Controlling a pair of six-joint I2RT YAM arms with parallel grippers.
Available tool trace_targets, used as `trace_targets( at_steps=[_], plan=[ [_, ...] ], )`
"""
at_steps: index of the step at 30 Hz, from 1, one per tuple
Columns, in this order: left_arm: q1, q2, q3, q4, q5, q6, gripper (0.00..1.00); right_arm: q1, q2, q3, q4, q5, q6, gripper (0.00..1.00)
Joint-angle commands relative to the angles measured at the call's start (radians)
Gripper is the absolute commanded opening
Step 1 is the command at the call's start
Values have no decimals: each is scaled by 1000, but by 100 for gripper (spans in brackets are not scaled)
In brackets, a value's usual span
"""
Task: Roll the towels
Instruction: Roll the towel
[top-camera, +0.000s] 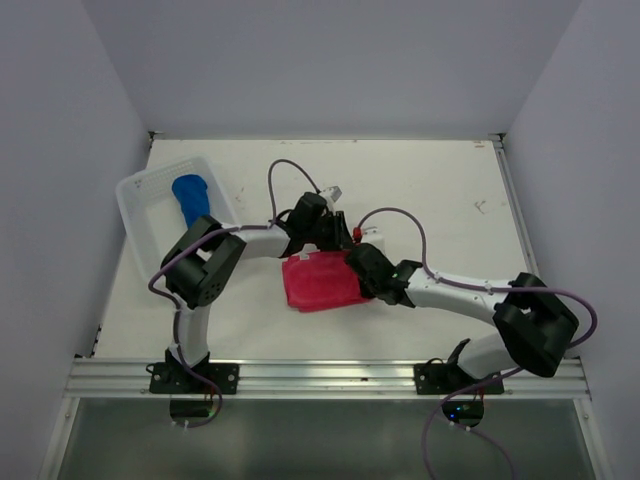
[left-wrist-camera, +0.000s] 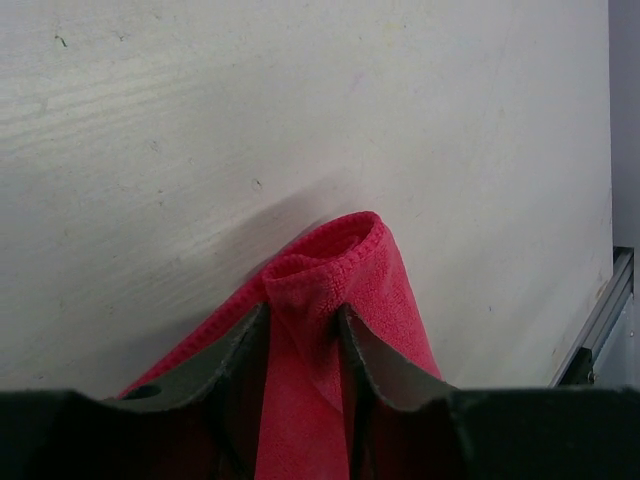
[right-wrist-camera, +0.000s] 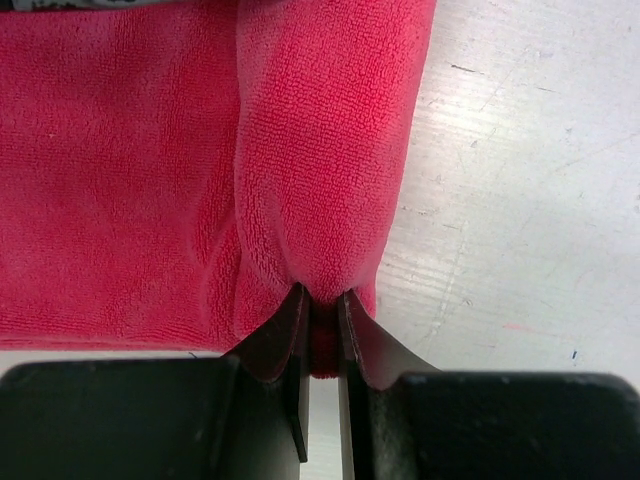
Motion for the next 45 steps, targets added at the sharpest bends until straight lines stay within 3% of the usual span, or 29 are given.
trace_targets(
  at_steps=[1,18,29,39,45],
  plan=[
    [22,-34,19,-8,-5,-1,38,21,19,34,-74,60,-27,0],
    [60,-110,88,-69,89,-40,43,162,166,180,-226,289,16,0],
    [62,-156,59,-87,97,-8,43,313,419,385,-435,462,33,0],
    [60,-192,14,-92,138,2,38,399,652,568,-622,533,55,0],
    [59,-235,-73,-62,176,-14,34,412,695,603,-645,524,51,0]
  ],
)
